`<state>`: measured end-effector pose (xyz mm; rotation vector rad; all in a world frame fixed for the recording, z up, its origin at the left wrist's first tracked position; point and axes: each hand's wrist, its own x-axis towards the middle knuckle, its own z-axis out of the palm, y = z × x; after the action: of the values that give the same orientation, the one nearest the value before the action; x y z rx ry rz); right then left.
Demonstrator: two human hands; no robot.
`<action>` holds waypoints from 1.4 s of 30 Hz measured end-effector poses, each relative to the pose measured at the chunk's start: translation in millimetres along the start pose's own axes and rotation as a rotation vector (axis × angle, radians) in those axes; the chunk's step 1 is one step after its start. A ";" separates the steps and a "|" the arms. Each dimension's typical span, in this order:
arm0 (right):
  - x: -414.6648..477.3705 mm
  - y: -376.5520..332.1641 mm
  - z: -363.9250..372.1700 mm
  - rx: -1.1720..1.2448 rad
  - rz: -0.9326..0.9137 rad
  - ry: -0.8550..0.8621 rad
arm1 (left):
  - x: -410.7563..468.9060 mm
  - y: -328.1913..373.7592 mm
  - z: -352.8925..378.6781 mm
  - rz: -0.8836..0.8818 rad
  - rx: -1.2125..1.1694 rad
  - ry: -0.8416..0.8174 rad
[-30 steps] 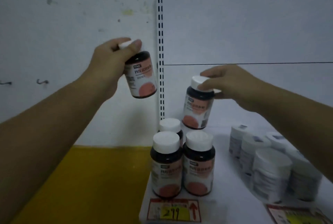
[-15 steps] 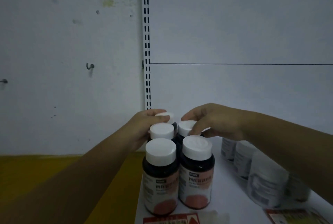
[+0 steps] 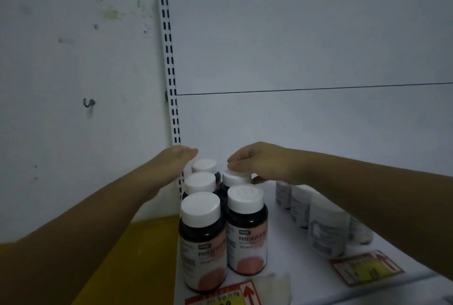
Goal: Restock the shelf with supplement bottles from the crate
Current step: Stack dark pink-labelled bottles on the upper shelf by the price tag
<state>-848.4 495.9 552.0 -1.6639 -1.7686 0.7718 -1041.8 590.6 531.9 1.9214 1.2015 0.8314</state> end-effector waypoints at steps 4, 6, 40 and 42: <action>-6.8 7.9 -24.5 -0.545 -0.073 0.205 | 3.8 34.6 -14.5 0.192 0.494 -0.065; -16.0 13.2 -42.2 -0.921 -0.108 0.240 | 5.7 58.3 -12.2 0.255 0.785 -0.083; -487.3 323.2 -312.9 -0.961 0.579 0.430 | -102.0 375.4 571.9 0.873 0.562 -0.517; -495.7 337.9 -328.6 -0.974 0.632 0.443 | -93.0 389.2 599.2 0.907 0.535 -0.549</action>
<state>-354.8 25.0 502.7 -2.8125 -1.3350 -0.3451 -409.8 244.9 517.5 2.9384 0.1685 0.3242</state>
